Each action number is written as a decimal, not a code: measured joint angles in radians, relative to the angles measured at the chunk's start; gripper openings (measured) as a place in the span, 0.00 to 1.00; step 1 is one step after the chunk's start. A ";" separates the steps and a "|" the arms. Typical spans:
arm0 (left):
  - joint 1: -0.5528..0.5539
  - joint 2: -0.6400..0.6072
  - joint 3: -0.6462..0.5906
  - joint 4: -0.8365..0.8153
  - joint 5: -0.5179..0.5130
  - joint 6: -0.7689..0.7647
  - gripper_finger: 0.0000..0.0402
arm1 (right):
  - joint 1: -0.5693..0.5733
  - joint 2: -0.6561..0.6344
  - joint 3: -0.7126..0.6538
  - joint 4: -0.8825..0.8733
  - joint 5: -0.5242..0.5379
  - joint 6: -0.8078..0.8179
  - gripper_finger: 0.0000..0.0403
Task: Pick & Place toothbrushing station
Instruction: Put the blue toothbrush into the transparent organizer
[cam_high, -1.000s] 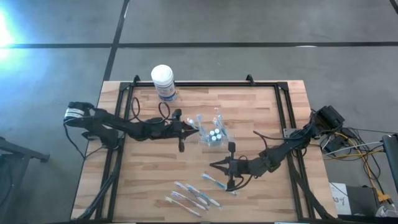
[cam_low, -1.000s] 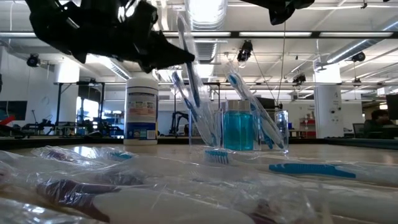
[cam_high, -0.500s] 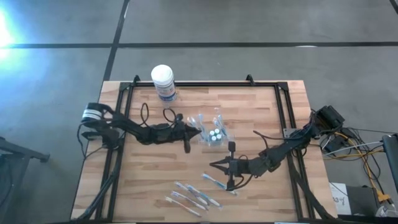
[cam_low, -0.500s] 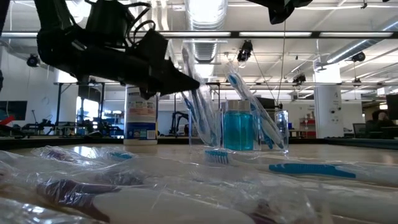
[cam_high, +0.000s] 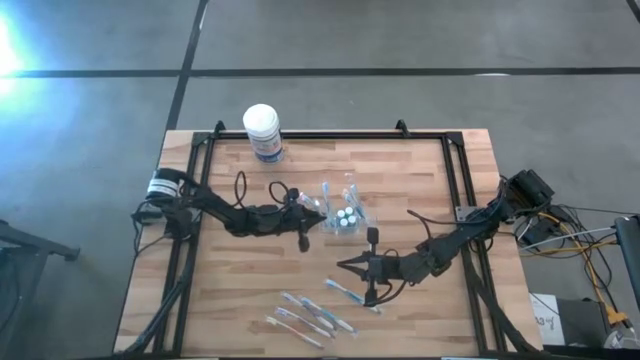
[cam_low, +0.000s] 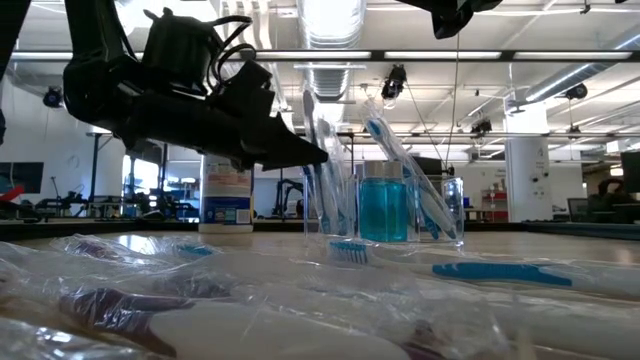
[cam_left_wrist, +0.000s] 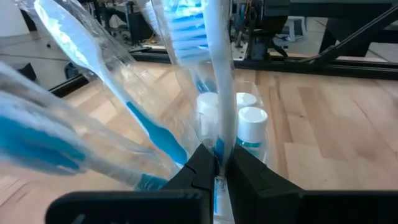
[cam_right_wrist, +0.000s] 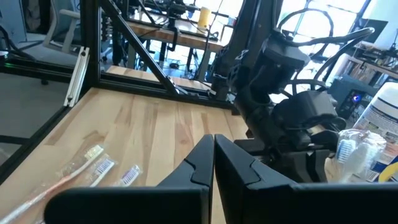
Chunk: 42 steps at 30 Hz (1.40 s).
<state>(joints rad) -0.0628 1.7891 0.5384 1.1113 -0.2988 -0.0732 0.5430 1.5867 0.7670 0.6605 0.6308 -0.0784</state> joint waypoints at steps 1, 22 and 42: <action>0.000 -0.006 -0.001 -0.007 0.001 -0.003 0.05 | 0.000 0.000 0.000 0.000 0.000 0.000 0.02; 0.000 -0.242 -0.005 -0.314 0.051 -0.041 0.46 | 0.000 0.000 0.000 -0.003 0.000 0.000 0.02; -0.051 -1.008 -0.071 -0.996 0.197 -0.026 0.44 | 0.000 0.000 -0.002 -0.030 -0.002 0.041 0.02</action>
<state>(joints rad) -0.1134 0.7809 0.4677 0.1151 -0.1020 -0.0995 0.5430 1.5867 0.7647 0.6302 0.6292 -0.0378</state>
